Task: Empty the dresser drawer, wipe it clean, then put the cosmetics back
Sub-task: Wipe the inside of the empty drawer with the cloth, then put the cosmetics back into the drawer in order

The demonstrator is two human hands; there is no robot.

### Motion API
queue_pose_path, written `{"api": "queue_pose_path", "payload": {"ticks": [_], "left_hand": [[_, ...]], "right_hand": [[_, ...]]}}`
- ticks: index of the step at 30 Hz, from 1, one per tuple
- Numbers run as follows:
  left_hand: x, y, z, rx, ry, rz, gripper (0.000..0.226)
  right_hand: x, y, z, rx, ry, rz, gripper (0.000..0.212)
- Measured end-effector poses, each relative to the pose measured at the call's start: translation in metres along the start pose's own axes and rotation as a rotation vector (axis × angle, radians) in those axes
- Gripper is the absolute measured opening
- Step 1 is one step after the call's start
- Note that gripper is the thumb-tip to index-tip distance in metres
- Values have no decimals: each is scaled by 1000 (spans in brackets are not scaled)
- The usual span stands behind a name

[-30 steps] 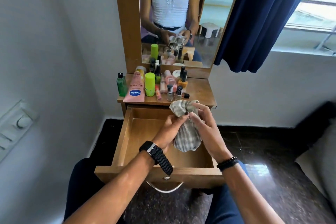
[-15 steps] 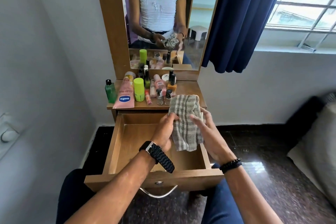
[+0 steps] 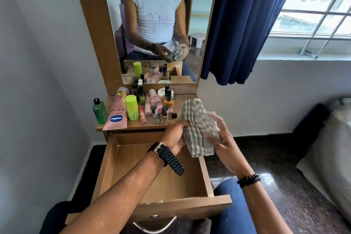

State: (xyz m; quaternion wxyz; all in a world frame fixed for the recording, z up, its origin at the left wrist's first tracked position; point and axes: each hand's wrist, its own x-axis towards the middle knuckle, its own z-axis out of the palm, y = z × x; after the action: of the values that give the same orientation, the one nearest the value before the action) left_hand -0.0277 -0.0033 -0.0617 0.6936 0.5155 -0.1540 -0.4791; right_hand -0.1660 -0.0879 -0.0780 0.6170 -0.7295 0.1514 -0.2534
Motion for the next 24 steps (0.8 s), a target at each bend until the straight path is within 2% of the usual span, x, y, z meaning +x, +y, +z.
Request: {"api": "queue_pose_path", "payload": {"ticks": [3, 6, 8, 13, 18, 22, 24], "left_hand": [[15, 2, 8, 77, 40, 83, 22], [29, 1, 13, 89, 180, 101, 38], [40, 1, 14, 187, 250, 169, 51], [62, 3, 18, 500, 314, 300, 30], [85, 18, 25, 750, 344, 363, 40], [95, 15, 31, 969, 306, 367, 56], [101, 13, 30, 1046, 330, 384, 59]], "right_hand": [[13, 1, -9, -30, -26, -9, 45], [34, -1, -17, 204, 15, 49, 50], [54, 3, -21, 280, 62, 99, 47], [96, 19, -21, 211, 96, 111, 38], [120, 18, -25, 343, 15, 129, 53], [146, 30, -27, 271, 51, 189, 58], [159, 38, -25, 104, 55, 235, 56]]}}
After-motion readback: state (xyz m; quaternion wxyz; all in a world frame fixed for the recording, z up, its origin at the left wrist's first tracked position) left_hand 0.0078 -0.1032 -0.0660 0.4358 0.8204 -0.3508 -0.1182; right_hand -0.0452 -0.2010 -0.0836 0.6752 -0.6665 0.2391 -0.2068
